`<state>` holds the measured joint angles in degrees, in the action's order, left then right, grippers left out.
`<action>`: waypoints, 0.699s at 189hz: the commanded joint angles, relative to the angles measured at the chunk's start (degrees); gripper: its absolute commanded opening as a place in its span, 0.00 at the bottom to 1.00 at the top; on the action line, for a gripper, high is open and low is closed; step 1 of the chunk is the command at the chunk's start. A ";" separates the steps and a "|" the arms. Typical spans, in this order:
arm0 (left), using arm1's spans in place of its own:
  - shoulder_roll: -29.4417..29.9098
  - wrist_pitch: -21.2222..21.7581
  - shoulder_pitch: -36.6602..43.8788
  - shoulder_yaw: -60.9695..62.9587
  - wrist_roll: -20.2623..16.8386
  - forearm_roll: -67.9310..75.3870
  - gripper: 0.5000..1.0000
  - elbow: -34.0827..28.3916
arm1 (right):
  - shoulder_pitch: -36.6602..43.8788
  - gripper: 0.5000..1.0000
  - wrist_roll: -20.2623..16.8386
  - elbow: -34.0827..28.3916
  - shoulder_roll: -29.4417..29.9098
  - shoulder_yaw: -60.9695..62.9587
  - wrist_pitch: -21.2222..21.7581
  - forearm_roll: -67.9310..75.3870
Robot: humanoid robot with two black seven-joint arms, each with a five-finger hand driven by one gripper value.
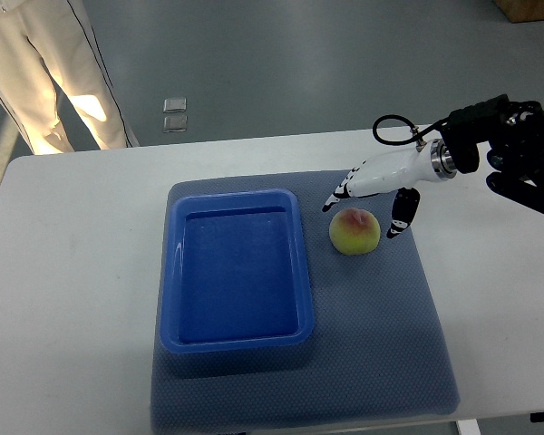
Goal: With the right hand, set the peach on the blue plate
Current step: 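Lower the right hand around the peach and close the fingers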
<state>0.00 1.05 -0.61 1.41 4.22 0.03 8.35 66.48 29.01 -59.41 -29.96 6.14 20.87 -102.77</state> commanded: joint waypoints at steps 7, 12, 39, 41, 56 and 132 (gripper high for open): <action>0.00 0.00 0.00 0.00 0.00 0.05 1.00 0.00 | -1.70 0.86 -0.54 0.35 0.26 0.10 -1.10 -0.15; 0.00 0.00 0.00 0.00 0.00 -0.03 1.00 0.00 | -1.97 0.86 -0.63 0.61 0.61 0.10 -1.36 -0.15; 0.00 0.00 0.00 0.00 0.00 -0.03 1.00 0.00 | -3.20 0.86 -0.71 1.58 2.63 0.10 -2.86 -0.24; 0.00 0.00 0.00 0.00 0.00 0.05 1.00 0.00 | -3.20 0.86 -0.71 1.67 2.63 0.10 -2.94 -0.24; 0.00 0.00 0.00 0.00 0.00 -0.03 1.00 0.00 | -3.46 0.86 -0.71 2.02 2.72 0.19 -3.56 -0.07; 0.00 0.00 0.00 0.00 0.00 0.05 1.00 0.00 | -6.10 0.81 -3.53 4.04 3.68 0.54 -6.81 0.02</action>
<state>0.00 1.05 -0.61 1.41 4.22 0.04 8.35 61.01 27.01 -56.16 -26.29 6.48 15.29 -102.81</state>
